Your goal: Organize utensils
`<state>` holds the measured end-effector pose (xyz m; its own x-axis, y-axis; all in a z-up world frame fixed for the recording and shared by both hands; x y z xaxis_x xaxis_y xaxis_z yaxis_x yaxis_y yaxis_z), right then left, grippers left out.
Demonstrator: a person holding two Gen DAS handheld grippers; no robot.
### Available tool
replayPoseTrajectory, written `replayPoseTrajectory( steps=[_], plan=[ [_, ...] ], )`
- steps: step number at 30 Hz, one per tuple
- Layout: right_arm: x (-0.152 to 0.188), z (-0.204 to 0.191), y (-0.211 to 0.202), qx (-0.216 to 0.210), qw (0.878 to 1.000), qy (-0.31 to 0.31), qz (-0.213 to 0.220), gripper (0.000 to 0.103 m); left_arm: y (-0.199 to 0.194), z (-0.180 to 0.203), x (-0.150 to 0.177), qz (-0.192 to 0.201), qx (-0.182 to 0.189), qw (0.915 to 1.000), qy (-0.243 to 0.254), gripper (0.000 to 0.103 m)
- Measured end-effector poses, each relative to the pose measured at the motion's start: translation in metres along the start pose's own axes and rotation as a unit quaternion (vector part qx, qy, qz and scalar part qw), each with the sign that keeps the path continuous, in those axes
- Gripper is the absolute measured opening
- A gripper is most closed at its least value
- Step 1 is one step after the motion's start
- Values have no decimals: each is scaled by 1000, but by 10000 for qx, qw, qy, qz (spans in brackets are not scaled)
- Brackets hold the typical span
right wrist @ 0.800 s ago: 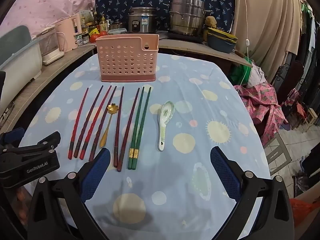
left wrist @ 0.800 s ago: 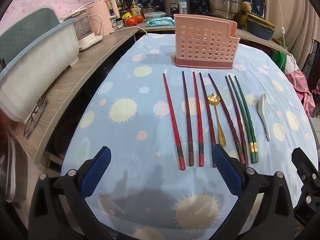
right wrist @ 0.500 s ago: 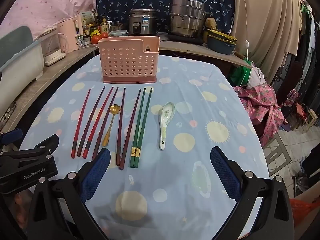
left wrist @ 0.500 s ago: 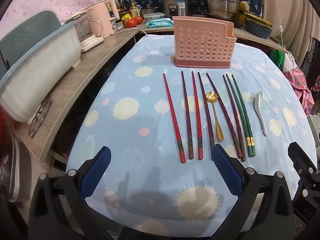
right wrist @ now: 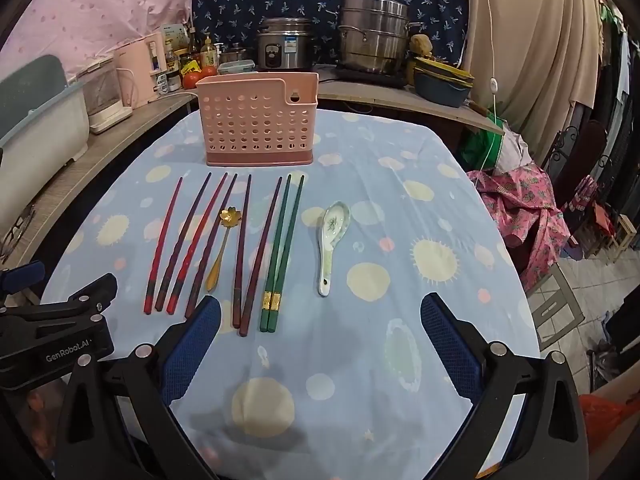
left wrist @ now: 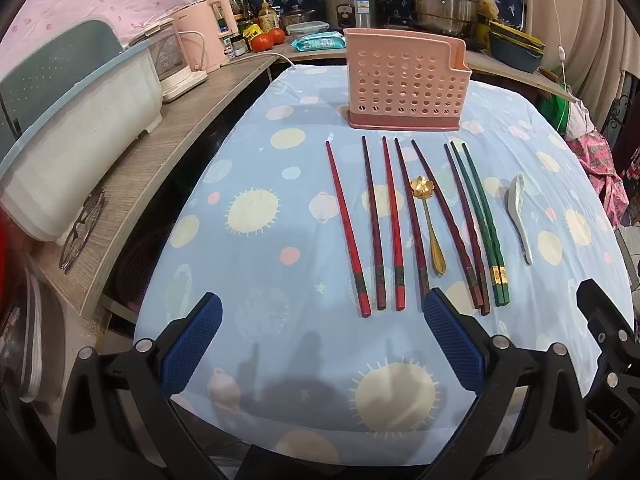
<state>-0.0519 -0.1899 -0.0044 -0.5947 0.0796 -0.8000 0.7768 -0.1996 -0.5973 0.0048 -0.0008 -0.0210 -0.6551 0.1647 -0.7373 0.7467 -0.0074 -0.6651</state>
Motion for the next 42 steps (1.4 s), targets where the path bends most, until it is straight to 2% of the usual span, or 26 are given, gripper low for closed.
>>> replayPoseTrajectory(
  steps=[42],
  plan=[
    [0, -1, -3, -24, 10000, 24, 9, 96, 0, 7, 2, -51, 45, 10000, 17, 96]
  ],
)
Point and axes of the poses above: each gripper's, at about its wrist camera, not at the fingertips, and y roughly the way its jaws point, z to its right, x to its underside, the point moved 4 cm from there along y, roughly the way its jaws point, and after that the axes turned 10 degrees about z, right-handed, at the moved point
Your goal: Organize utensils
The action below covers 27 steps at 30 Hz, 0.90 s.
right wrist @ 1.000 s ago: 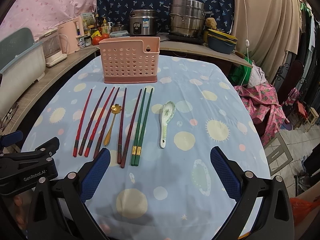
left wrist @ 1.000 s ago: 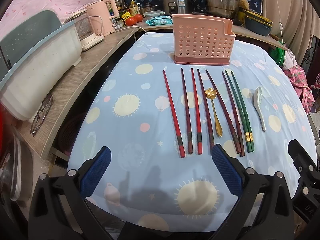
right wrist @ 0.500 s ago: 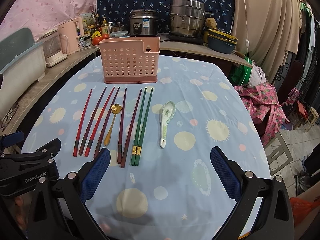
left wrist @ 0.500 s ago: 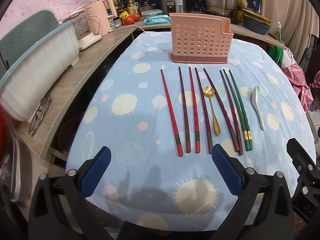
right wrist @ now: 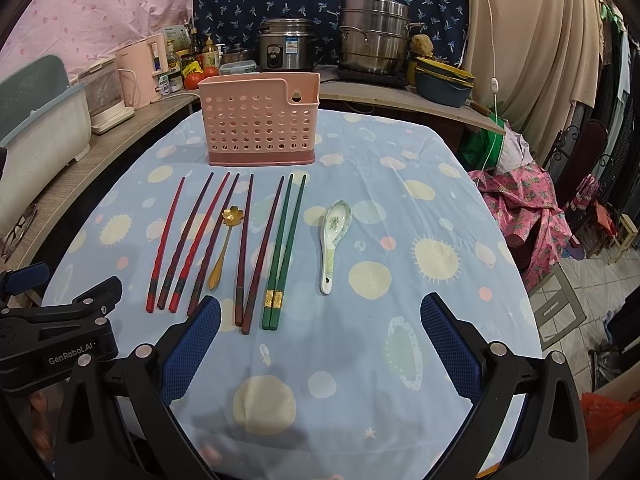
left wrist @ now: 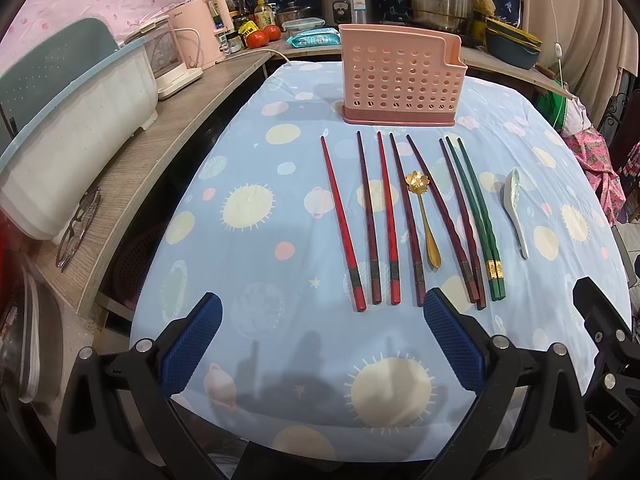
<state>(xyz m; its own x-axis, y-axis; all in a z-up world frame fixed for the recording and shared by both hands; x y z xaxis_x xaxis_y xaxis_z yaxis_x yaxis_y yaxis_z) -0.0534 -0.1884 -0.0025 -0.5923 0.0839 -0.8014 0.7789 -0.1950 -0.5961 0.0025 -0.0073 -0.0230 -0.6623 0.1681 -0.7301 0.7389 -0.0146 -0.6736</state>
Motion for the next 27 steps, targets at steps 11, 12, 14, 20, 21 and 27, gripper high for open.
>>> replayPoseTrajectory(
  steps=[11, 12, 14, 20, 21, 27],
  plan=[
    [0, -1, 0, -2, 10000, -2, 1, 96, 1, -1, 3, -20, 15, 10000, -19, 96],
    [0, -1, 0, 0, 10000, -1, 1, 96, 1, -1, 2, -19, 16, 10000, -18, 96],
    [0, -1, 0, -2, 10000, 5, -5, 96, 1, -1, 3, -19, 11, 10000, -15, 96],
    [0, -1, 0, -9, 10000, -3, -2, 96, 1, -1, 2, -22, 14, 10000, -19, 96],
    [0, -1, 0, -5, 10000, -4, -5, 96, 1, -1, 2, -21, 14, 10000, -19, 96],
    [0, -1, 0, -6, 10000, -5, 0, 96, 2, -2, 2, -22, 16, 10000, -20, 96]
  ],
)
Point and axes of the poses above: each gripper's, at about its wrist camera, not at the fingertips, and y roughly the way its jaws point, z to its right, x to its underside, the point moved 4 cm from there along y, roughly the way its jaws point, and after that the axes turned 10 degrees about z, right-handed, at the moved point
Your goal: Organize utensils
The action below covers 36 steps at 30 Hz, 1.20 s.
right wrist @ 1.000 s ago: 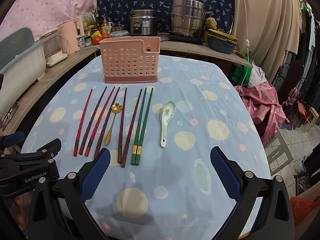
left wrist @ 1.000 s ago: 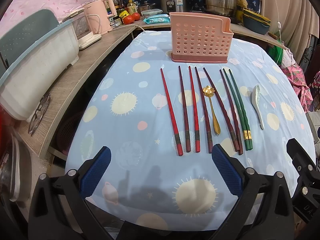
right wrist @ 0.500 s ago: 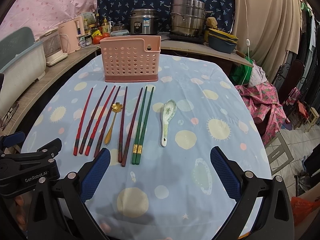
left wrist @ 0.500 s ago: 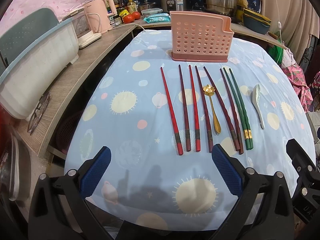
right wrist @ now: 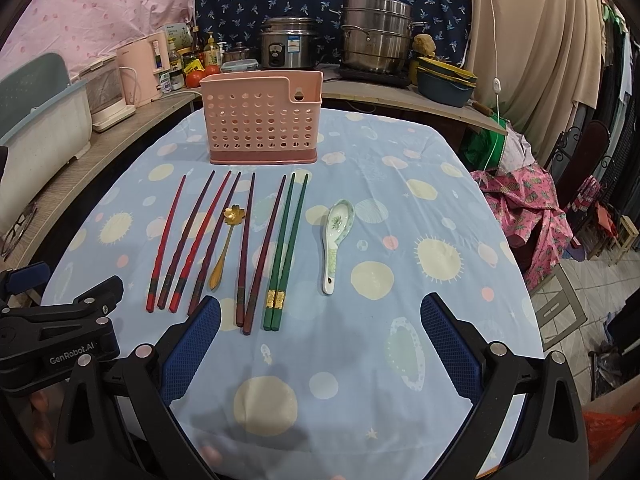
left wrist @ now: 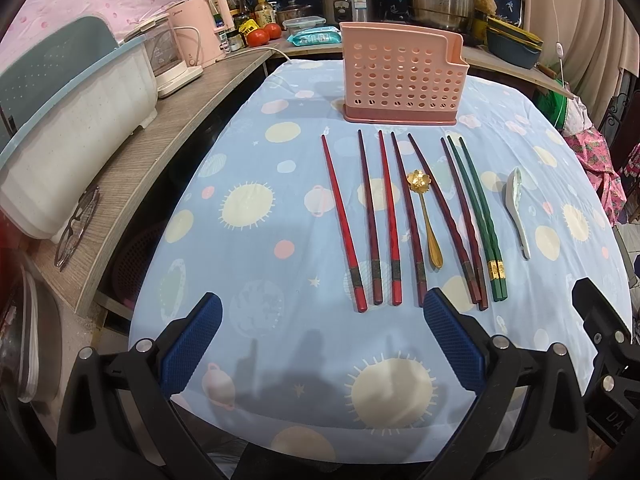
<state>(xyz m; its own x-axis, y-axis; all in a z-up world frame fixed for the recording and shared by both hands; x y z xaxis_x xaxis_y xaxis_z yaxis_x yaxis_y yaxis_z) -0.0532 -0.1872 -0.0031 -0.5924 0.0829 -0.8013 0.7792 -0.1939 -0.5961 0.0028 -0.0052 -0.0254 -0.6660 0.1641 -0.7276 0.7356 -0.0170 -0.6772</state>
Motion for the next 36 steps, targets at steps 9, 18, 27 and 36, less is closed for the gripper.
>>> replayPoseTrajectory(
  steps=[9, 18, 27, 36],
  plan=[
    [1, -1, 0, -10, 10000, -1, -4, 96, 0, 0, 0, 1, 1, 10000, -1, 96],
    [4, -3, 12, -49, 10000, -36, -59, 96, 10, -3, -4, -67, -63, 9999, -47, 96],
    [3, 14, 56, -15, 9997, 104, -219, 96, 57, -20, -10, -305, 2, 9986, -435, 96],
    [0, 24, 100, -48, 9991, 259, -335, 82, 90, -18, -9, -379, 174, 9979, -490, 92]
  ],
)
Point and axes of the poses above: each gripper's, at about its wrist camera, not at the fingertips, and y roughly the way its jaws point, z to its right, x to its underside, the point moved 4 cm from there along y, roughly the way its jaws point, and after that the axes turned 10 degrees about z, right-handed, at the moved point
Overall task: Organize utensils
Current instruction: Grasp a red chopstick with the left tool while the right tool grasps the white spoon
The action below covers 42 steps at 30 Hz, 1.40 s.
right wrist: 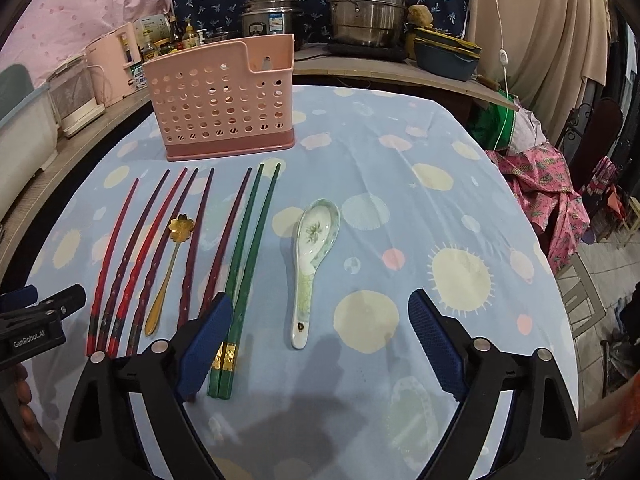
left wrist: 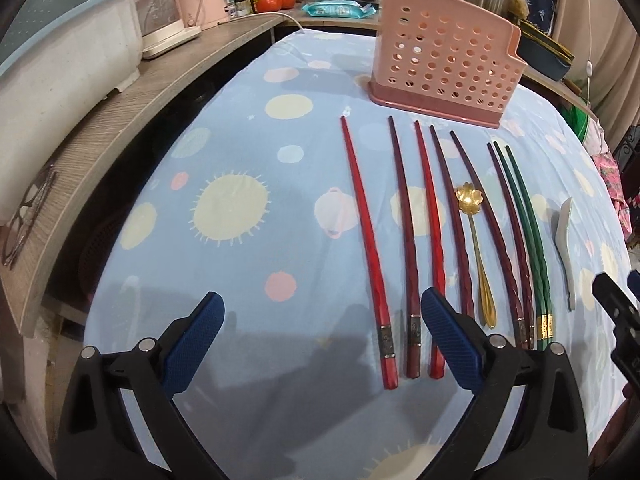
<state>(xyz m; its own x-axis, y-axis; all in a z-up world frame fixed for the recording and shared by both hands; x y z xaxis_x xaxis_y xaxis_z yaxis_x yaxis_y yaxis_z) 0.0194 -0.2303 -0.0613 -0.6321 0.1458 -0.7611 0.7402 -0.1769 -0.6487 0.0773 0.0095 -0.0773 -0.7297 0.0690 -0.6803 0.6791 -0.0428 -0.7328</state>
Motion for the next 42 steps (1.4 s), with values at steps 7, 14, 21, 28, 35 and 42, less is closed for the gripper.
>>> replayPoseTrajectory(
  steps=[7, 14, 21, 28, 35, 42],
  plan=[
    [3, -1, 30, -109, 9996, 109, -232, 60, 24, 3, 8, -282, 197, 9994, -8, 69],
    [13, -3, 48, -211, 9984, 171, -495, 39, 21, 7, 10, -185, 282, 9994, 88, 60],
    [17, -6, 48, -215, 9985, 161, -479, 29, 16, 7, 14, -154, 401, 9990, 106, 49],
    [20, -4, 44, -284, 9984, 171, -461, 11, 8, 14, 21, -164, 576, 9981, 146, 33],
    [23, -2, 34, -349, 9983, 212, -421, 10, 3, 7, 24, -298, 920, 9952, -148, 8],
    [15, 0, 13, -434, 9985, 240, -229, 9, -18, 4, 15, -47, 899, 9958, -157, 8]
  ],
)
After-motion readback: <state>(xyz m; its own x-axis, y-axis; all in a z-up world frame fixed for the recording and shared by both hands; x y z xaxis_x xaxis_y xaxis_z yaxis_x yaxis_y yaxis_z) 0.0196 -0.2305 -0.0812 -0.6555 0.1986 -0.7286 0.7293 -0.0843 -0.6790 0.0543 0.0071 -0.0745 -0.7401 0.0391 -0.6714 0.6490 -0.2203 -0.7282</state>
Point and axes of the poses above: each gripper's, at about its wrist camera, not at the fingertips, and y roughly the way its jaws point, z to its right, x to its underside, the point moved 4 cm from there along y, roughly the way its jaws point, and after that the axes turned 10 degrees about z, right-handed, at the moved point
